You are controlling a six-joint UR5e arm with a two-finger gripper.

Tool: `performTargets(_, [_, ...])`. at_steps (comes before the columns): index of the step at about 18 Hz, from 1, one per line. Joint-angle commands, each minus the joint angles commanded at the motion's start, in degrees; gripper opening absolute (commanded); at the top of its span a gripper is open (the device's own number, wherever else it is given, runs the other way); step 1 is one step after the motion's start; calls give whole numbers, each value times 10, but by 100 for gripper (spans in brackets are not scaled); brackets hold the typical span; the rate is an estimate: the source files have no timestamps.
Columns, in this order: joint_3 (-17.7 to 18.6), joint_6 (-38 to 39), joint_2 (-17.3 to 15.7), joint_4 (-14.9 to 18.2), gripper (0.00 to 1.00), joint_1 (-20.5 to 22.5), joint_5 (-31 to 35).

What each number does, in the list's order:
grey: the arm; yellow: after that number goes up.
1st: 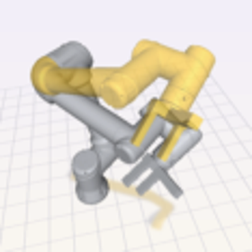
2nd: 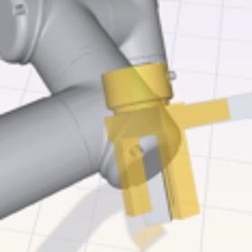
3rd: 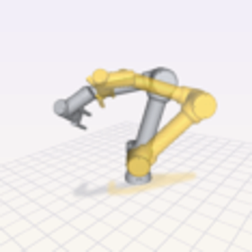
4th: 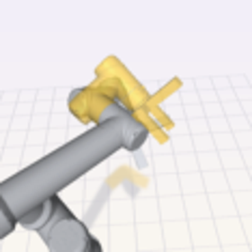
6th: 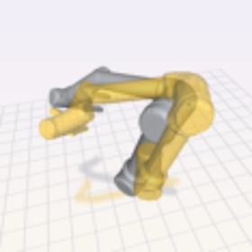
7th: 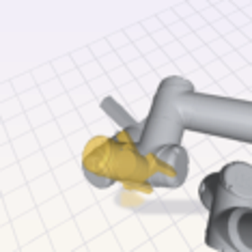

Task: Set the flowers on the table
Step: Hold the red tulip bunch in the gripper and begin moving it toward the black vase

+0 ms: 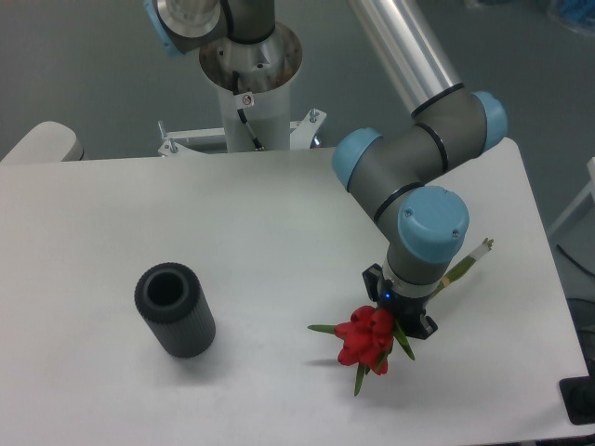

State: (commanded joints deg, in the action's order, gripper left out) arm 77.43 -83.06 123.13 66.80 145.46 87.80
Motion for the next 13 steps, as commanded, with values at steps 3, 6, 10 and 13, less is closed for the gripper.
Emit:
performTargets(3, [2,-6,-2,0,23,1,-1])
performTargets(6, [8,-9,-6,0,23,0,0])
performTargets(10, [20,-15,-18,2,23,1,0])
performTargets(13, [51,-46,-38,2,23,1,2])
